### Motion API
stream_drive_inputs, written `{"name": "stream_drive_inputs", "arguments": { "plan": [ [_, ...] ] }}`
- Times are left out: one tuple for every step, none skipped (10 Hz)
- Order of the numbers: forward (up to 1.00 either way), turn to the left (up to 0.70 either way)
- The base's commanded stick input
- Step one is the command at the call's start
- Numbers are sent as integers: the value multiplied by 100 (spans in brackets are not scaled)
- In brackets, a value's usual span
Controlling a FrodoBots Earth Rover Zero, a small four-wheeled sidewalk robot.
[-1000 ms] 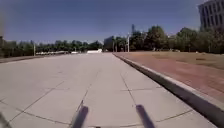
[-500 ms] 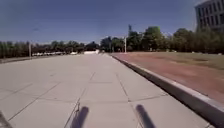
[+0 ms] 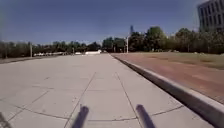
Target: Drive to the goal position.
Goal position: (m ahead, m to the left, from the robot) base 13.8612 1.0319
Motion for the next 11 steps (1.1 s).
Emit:
{"name": "stream_drive_inputs", "arguments": {
  "plan": [
    [68,0],
    [68,0],
    [68,0],
    [68,0],
    [68,0],
    [68,0],
    [68,0],
    [68,0],
    [68,0],
    [68,0],
    [68,0]
  ]
}}
